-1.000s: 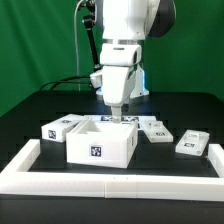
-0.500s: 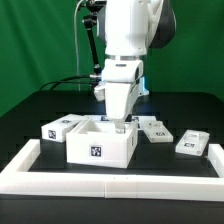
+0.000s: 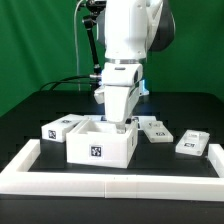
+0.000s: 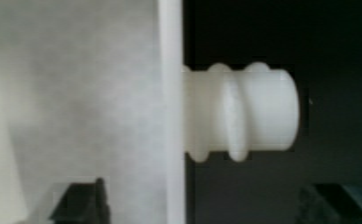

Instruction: Assemble cabinet

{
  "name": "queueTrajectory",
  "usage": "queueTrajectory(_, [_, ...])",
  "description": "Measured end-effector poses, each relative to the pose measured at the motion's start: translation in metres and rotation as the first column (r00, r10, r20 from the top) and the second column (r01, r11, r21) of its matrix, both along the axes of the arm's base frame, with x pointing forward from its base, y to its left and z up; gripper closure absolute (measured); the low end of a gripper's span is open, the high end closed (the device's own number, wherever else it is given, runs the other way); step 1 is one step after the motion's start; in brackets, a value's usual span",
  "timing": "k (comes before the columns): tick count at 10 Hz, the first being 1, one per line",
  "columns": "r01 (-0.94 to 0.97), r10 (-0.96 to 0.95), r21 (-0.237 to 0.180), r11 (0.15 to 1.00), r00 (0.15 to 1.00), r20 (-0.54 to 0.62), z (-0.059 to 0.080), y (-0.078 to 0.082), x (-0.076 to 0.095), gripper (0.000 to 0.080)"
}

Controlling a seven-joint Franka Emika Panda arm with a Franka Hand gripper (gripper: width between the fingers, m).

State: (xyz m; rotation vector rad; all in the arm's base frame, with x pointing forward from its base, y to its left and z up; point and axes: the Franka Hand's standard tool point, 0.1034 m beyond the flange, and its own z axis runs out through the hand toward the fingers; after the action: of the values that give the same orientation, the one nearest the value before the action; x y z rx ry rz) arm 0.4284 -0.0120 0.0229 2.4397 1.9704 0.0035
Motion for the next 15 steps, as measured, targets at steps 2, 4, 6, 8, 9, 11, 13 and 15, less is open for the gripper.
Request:
queueTrajectory(2, [0.0,0.0,0.0,1.0,1.0,0.0,0.0,0.0,0.0,0.0421])
queueTrajectory(4, [0.0,0.0,0.0,1.0,1.0,0.0,0.0,0.0,0.0,0.0741])
queueTrajectory(6, [0.001,-0.001,0.0,1.0,1.0,0.0,0.0,0.0,0.0,0.0766])
queueTrajectory(8, [0.001,-0.001,0.0,1.0,1.0,0.0,0.0,0.0,0.0,0.0766])
queueTrajectory(9, [0.001,-0.001,0.0,1.0,1.0,0.0,0.0,0.0,0.0,0.0766])
queueTrajectory(11, [-0.025,0.025,-0.002,1.0,1.0,-0.005,0.0,0.001,0.002,0.0766])
queueTrajectory(13, [-0.117,0.117,0.002,0.993,0.993,-0.01,0.0,0.014,0.024,0.0765])
queueTrajectory(15, [-0.157,0.157,0.006,0.988,0.987,0.016,0.0,0.033,0.046,0.0765])
